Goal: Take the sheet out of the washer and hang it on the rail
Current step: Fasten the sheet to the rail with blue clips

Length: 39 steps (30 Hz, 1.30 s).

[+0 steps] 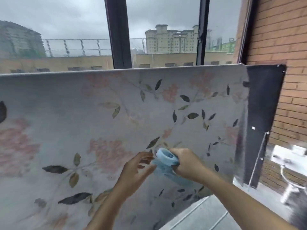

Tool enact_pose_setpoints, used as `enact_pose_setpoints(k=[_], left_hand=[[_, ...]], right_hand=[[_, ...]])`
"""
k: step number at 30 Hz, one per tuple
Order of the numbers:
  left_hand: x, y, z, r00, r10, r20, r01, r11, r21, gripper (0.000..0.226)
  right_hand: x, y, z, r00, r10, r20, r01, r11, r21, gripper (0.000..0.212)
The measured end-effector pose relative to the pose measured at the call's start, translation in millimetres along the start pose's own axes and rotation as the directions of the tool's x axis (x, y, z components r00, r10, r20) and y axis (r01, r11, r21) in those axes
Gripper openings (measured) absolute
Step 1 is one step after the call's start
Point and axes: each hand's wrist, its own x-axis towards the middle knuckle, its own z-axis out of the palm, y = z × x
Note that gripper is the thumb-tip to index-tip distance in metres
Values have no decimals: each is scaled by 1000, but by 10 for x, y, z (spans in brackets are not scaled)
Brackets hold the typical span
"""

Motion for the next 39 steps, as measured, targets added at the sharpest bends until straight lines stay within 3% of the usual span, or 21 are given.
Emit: enact_pose_setpoints(k=[1,3,9,12,14,17,20,23,25,28,30,35,39], left_hand=[[-5,29,149,999,-26,40,28,998,-54,39],[81,151,618,990,-31,137,46,993,-111,38],[409,365,1502,988,-29,154,48,992,-121,29],[575,442,1824,992,-34,121,54,983,-174,29],[723,445,2010,995,-55,81,74,966,-246,30],[929,428,2252,987,-150,61,162,920,-358,23],[1230,353,2610,981,-192,41,192,895,-403,21],[1567,306,2998,978,-200,51,202,879,-432,24],[1916,291,3322,978,-199,57,204,874,-442,27],[2404,353,3673,978,-208,33,200,866,-458,30],[2765,429,3871,985,-168,45,170,878,-447,30],[3524,596,4075,996,50,75,-20,936,-353,16],[4191,744,3936,958,263,-116,-271,961,-59,32]], right_hand=[[-57,130,-44,1000,13,3,-13,999,29,15],[-216,511,-233,999,41,24,-42,998,42,26],[-445,1331,-591,992,122,30,-124,989,83,10],[-506,1674,-755,993,121,-12,-117,980,163,17],[-538,1972,-867,986,166,11,-162,942,295,37],[-567,2379,-969,963,249,107,-260,734,627,65],[-445,2800,-1006,952,277,127,-264,543,797,81],[-225,3143,-1111,944,316,92,-221,401,889,83],[5,3389,-1266,891,452,36,-216,354,910,69],[374,3621,-1552,717,693,-71,-269,369,890,54],[595,3780,-1843,654,736,-173,-226,408,885,48],[972,4214,-2550,634,675,-377,-129,573,809,34],[1362,4477,-3124,636,549,-542,-13,710,704,33]])
